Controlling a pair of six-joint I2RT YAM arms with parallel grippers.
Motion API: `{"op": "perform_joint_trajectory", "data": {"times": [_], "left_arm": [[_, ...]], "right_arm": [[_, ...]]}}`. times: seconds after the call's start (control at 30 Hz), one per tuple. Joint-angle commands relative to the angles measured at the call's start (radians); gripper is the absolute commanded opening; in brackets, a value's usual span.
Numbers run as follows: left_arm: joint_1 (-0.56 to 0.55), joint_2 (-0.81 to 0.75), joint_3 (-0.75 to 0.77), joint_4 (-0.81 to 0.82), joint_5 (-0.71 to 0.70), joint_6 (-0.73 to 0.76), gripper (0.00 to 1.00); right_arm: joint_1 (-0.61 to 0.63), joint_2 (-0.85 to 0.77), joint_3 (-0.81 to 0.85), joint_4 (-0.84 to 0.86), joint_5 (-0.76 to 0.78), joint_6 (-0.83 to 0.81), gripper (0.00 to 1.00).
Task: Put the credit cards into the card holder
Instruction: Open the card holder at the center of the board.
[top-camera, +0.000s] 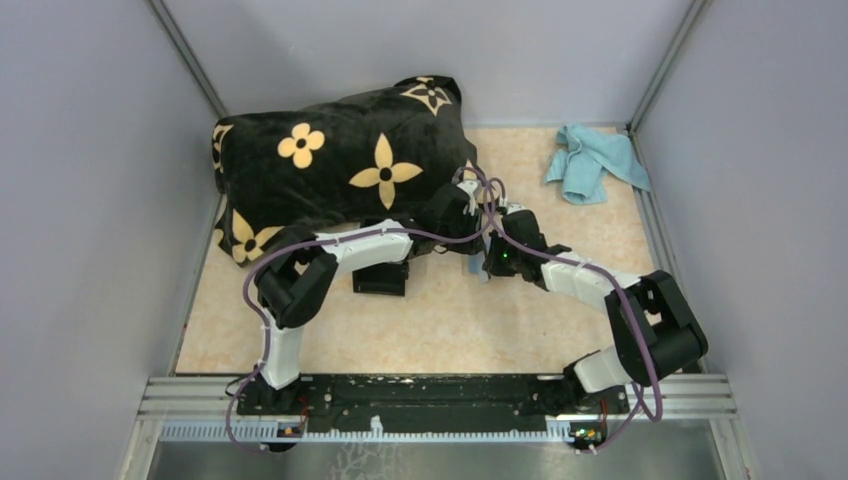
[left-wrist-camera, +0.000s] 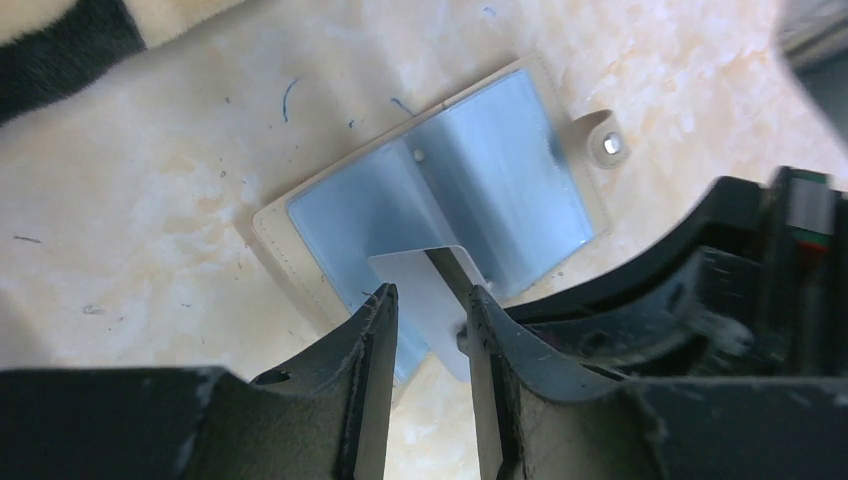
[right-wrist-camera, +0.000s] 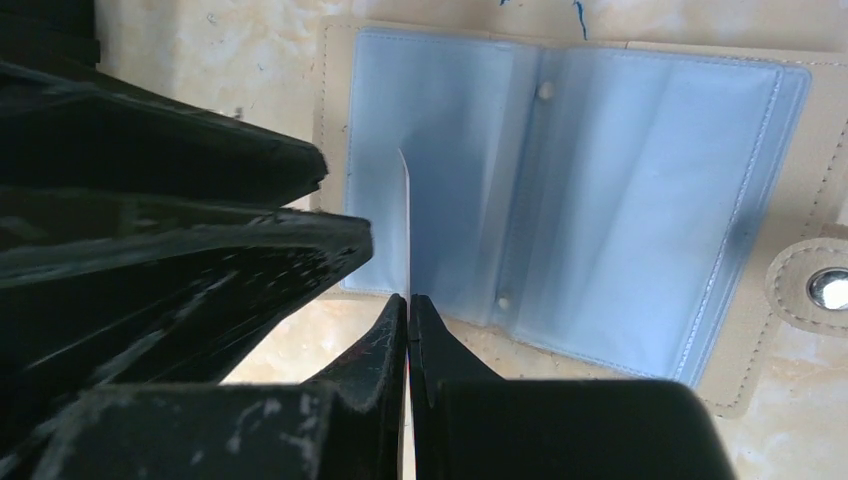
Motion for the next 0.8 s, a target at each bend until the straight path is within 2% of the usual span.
{"op": "perform_joint_trajectory", "data": {"times": [0.0, 0.57, 0.77], "left_arm": [[-0.013, 0.037, 0.013, 0.016, -0.031, -0.022, 0.38], [-0.013, 0.041, -0.107, 0.043, -0.076, -0.057, 0.35], [-0.013, 0.043, -0.116, 0.036, -0.089, -0.057, 0.35]], "right_arm": [[0.019, -0.006, -0.001, -0.124, 0.03, -0.014, 0.0], [-0.009, -0.113, 0.043, -0.165, 0.056, -0.009, 0.0], [-0.097, -0.143, 0.032, -0.12, -0.044, -0.007, 0.0]]}}
